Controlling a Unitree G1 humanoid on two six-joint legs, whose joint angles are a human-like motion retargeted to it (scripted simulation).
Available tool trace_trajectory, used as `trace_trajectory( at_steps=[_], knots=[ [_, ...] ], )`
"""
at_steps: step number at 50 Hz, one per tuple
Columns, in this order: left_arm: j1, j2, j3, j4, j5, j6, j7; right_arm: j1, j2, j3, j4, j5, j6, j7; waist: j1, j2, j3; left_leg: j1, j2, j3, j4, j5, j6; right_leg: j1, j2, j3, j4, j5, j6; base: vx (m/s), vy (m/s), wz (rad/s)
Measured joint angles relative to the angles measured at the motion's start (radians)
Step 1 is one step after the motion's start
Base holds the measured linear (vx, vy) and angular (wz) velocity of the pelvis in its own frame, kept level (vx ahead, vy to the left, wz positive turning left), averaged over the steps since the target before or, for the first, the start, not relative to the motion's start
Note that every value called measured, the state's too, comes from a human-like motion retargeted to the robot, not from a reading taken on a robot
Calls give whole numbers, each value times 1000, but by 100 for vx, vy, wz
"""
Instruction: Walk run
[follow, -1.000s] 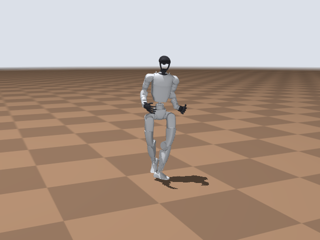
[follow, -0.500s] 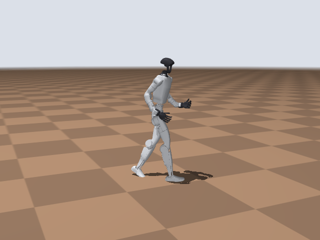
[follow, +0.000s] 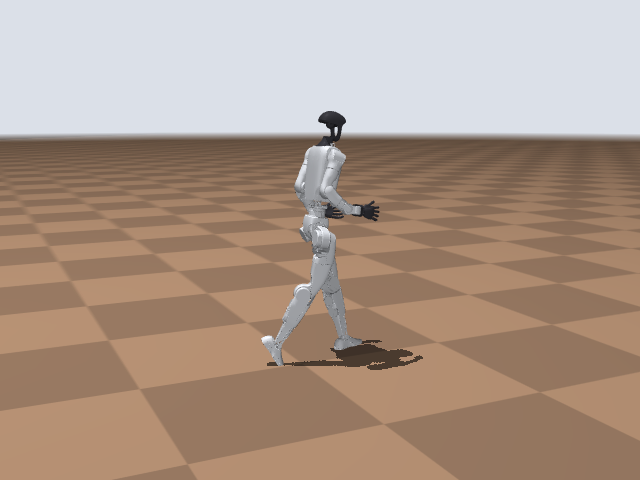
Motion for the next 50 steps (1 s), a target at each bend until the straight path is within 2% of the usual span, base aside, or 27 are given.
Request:
trace_trajectory(
  at_steps=[2, 3, 5, 7, 9, 10, 12, 15, 17, 20, 22, 23, 25, 26, 27, 28, 30, 32, 35, 38, 40, 43, 44, 45, 47, 48, 50],
  knots=[
    [-36, -16, -12, -25, 4, -11, 46, 19, 6, -5, 54, -32, 2, 5, -42, -89, 5, 63, -70, -54, 149, -255, 0, -54, -61, -9, 325, 12, -57, 169, -110, 163],
    [-54, -18, -33, -28, 3, -21, 77, 46, 18, -21, 94, -51, -5, 29, -80, -94, 3, 67, -69, -141, 247, -301, 0, -90, -48, -21, 498, 12, -85, 155, -20, 216],
    [-170, -27, -5, -24, -54, -19, 98, 71, 24, -30, 189, -70, -9, 92, -115, -20, 0, 19, 52, -227, 398, -371, 0, -185, 1, -25, 624, 12, -112, 122, 20, 103],
    [-265, -35, -29, -28, -161, 36, 74, 111, 15, -4, 266, -19, 9, 120, -86, 68, -7, 74, 136, -260, 436, -451, 0, -268, 45, -18, 658, -102, -184, 98, -6, 34],
    [-343, -44, -108, -50, -286, 67, 63, 158, -17, -10, 301, 72, 19, 170, -69, 93, -2, 144, 122, -303, 402, -471, 0, -380, 30, 8, 691, -263, -272, 111, -10, 95],
    [-378, -37, -137, -62, -346, 83, 53, 182, -29, -32, 310, 114, 24, 202, -60, 87, 4, 179, 95, -317, 364, -455, 0, -446, 2, 31, 710, -350, -304, 119, -9, 151],
    [-417, -6, -173, -87, -378, 91, 42, 240, -23, -79, 313, 131, 23, 215, -113, 105, 4, 229, 53, -408, 299, -405, 0, -542, -68, -1, 634, -452, -290, 98, -2, 225],
    [-427, 54, -218, -144, -346, 78, 27, 328, -28, -110, 289, 156, -17, 173, -247, 129, -31, 338, -37, -558, 149, -263, 0, -645, -126, -63, 398, -475, -180, 136, -14, 282],
    [-409, 89, -218, -181, -291, 67, 21, 369, -21, -112, 259, 175, -52, 116, -328, 122, -48, 416, -82, -625, 67, -121, -25, -712, -119, 25, 249, -499, -97, 120, -26, 231],
    [-354, 134, -194, -211, -211, 70, 3, 371, 15, -101, 216, 201, -96, 36, -374, 101, -52, 521, -82, -629, 20, 99, -106, -741, -93, 192, 55, -576, 85, 129, -55, 111],
    [-303, 149, -178, -206, -187, 75, 7, 342, 46, -84, 182, 196, -102, 11, -365, 93, -58, 563, -77, -611, 46, 262, -175, -729, -94, 143, 23, -580, 48, 125, -50, 20],
    [-277, 152, -170, -198, -182, 80, 6, 319, 61, -78, 163, 183, -99, 5, -362, 79, -62, 577, -89, -601, 79, 350, -219, -720, -96, 112, 38, -543, -11, 134, -51, 12],
    [-211, 163, -157, -168, -184, 93, -10, 274, 93, -66, 130, 144, -88, -10, -357, 61, -76, 552, -86, -529, 262, 484, -304, -657, -168, -18, 92, -545, -53, 150, -61, 7],
    [-169, 164, -135, -139, -173, 105, -37, 245, 110, -48, 127, 127, -87, -30, -345, 97, -53, 485, -26, -499, 481, 484, -307, -640, -4, 199, 165, -627, -95, 139, -59, -8],
    [-135, 161, -115, -103, -158, 117, -67, 203, 123, -37, 132, 115, -86, -51, -336, 123, -33, 420, 20, -483, 668, 484, -303, -622, 85, 306, 220, -684, -123, 109, -42, 15],
    [-118, 149, -98, -55, -137, 130, -101, 132, 128, -41, 152, 117, -85, -74, -332, 133, -17, 362, 34, -493, 791, 484, -283, -607, 25, 196, 238, -692, -125, 109, -32, 47],
    [-71, 101, -79, 16, -117, 137, -120, 24, 118, -27, 170, 145, -79, -67, -323, 79, -38, 261, -46, -473, 852, 403, -252, -536, -67, 167, 209, -715, -126, 135, -34, 30],
    [-15, 47, -71, 40, -139, 115, -117, -49, 120, 21, 154, 201, -65, -36, -277, 50, -51, 158, -44, -417, 882, 248, -214, -470, -47, 218, 195, -748, -133, 131, -28, -33],
    [59, 5, -36, 20, -167, 93, -108, -96, 114, 34, 66, 245, -72, -9, -194, 11, -58, 9, -73, -409, 780, 54, -180, -350, -38, 231, 88, -699, -139, 128, -27, -28],
    [90, 11, -10, -14, -147, 70, -93, -106, 57, 36, -41, 240, -78, -3, -72, -24, -44, -68, -14, -270, 468, -26, -142, -232, -25, 129, -31, -515, -136, 106, -29, -65],
    [90, 16, -12, -33, -130, 66, -80, -86, 13, 27, -92, 204, -67, 3, 4, -24, -26, -61, -1, -194, 210, -60, -123, -140, 12, 102, -85, -369, -120, 130, -25, -57],
    [68, 18, -34, -74, -104, 65, -51, -34, -40, 30, -106, 147, -48, 8, 38, -34, -9, -21, -47, -207, -26, -57, -183, -22, 29, 19, -92, -167, -74, 147, -25, 16],
    [58, 18, -41, -101, -94, 61, -37, -17, -50, 41, -93, 135, -44, 11, 33, -42, -7, -3, -46, -183, -41, 0, -124, -1, 38, 38, -62, -98, -52, 147, -33, 56],
    [49, 16, -47, -132, -83, 56, -23, -1, -59, 55, -75, 126, -40, 16, 27, -54, -5, 16, -39, -146, -34, 75, -28, 14, 45, 72, -22, -25, -28, 170, -79, 15],
    [18, 24, -60, -204, -64, 40, 33, 42, -65, 86, -9, 116, -36, 50, 3, -130, -5, 54, -50, -171, 107, -172, 0, -40, 4, 69, 285, 12, -35, 174, -95, 65],
    [2, 30, -83, -230, -56, 29, 62, 86, -63, 79, 33, 108, -40, 81, -41, -136, -13, 74, -77, -245, 201, -245, 0, -75, 4, 35, 452, 12, -35, 175, -30, 162],
    [-117, 31, -47, -250, -77, 7, 96, 123, -68, 68, 145, 84, -37, 153, -99, -97, -29, 49, -32, -309, 336, -326, 0, -175, 24, 25, 630, 12, -74, 159, 2, 77]
  ],
)
